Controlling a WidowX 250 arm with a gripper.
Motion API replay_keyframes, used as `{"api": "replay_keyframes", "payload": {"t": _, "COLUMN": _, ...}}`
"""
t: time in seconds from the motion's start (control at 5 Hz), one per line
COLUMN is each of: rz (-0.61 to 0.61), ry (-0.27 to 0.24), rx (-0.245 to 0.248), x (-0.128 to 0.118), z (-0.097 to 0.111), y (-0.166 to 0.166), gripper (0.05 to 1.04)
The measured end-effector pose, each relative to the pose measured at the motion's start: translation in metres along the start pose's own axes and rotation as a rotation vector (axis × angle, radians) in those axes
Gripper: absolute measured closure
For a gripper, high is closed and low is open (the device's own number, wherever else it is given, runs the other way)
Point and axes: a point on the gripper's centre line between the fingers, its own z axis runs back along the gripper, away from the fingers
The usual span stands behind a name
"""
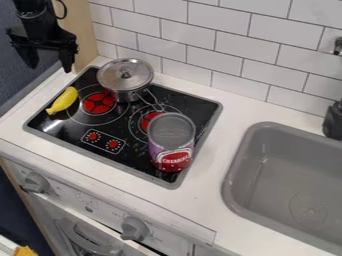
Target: Uncover the pot
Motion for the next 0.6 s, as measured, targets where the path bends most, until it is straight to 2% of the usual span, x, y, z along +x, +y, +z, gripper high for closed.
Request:
{"api": "replay_keyframes", "payload": {"t": 0.2, "rz": -0.001, "ry": 0.035, "rx": -0.013, "x": -0.006, "z": -0.011, "y": -0.003, "gripper": 0.083}}
{"api": "replay_keyframes", "payload": {"t": 0.4, "rz": -0.023, "ry": 0.064, "rx": -0.065, "x": -0.003, "z": -0.014, "y": -0.016, "gripper": 0.083}}
{"api": "replay_keyframes", "payload": {"t": 0.6, "rz": -0.083, "ry": 0.076, "rx": -0.096, "x": 0.012, "z": -0.014, "y": -0.040, "gripper": 0.083}}
